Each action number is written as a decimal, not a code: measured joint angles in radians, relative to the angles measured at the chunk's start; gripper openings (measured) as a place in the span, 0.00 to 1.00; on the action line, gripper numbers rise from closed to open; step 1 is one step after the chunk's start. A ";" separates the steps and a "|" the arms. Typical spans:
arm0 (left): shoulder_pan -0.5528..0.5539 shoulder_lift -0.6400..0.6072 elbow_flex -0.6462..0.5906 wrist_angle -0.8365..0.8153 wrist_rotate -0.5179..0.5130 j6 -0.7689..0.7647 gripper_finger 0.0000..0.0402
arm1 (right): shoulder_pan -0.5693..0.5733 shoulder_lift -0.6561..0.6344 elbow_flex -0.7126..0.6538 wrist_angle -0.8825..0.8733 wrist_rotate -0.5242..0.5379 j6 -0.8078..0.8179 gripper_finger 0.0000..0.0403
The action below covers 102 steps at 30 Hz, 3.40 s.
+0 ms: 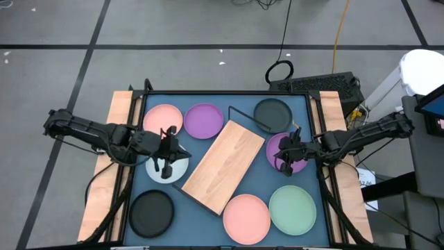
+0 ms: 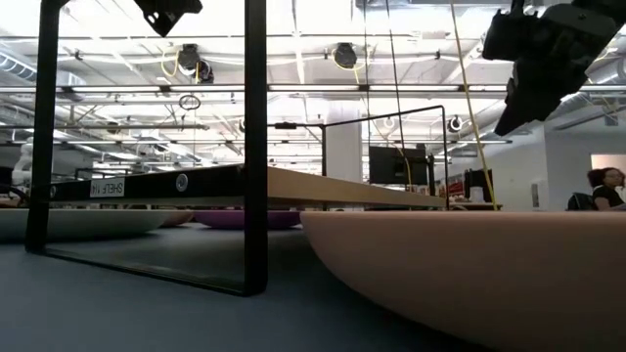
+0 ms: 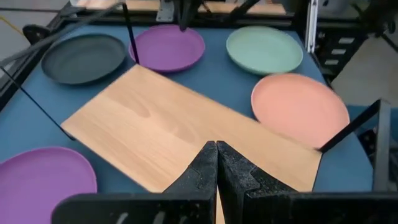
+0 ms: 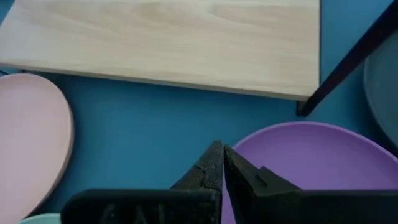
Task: Place and stack plates onto a shelf
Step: Put the top black plate on the shelf
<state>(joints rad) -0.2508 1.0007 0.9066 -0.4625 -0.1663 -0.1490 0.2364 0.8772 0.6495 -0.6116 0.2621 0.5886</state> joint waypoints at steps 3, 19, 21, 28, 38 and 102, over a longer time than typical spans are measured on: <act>0.000 0.015 0.000 0.002 0.000 0.009 0.01 | -0.017 0.000 0.000 -0.011 0.024 -0.015 0.00; 0.000 0.028 0.000 0.100 -0.002 -0.014 0.01 | -0.157 0.000 0.000 -0.049 0.306 -0.053 0.00; 0.000 0.028 0.000 0.101 -0.002 -0.014 0.01 | -0.195 0.000 0.000 -0.040 0.314 -0.070 0.00; 0.000 0.028 0.000 0.100 -0.002 -0.014 0.01 | -0.407 0.000 0.000 0.088 0.192 -0.130 0.00; 0.000 0.028 0.000 0.100 -0.002 -0.012 0.01 | -0.822 0.008 0.099 0.068 0.047 -0.218 0.00; 0.000 0.028 0.000 0.101 -0.001 0.009 0.01 | -1.197 0.450 -0.002 0.157 -0.162 -0.233 0.26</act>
<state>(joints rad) -0.2504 1.0286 0.9066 -0.3618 -0.1673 -0.1398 -0.9605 1.3273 0.6478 -0.4542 0.0998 0.3554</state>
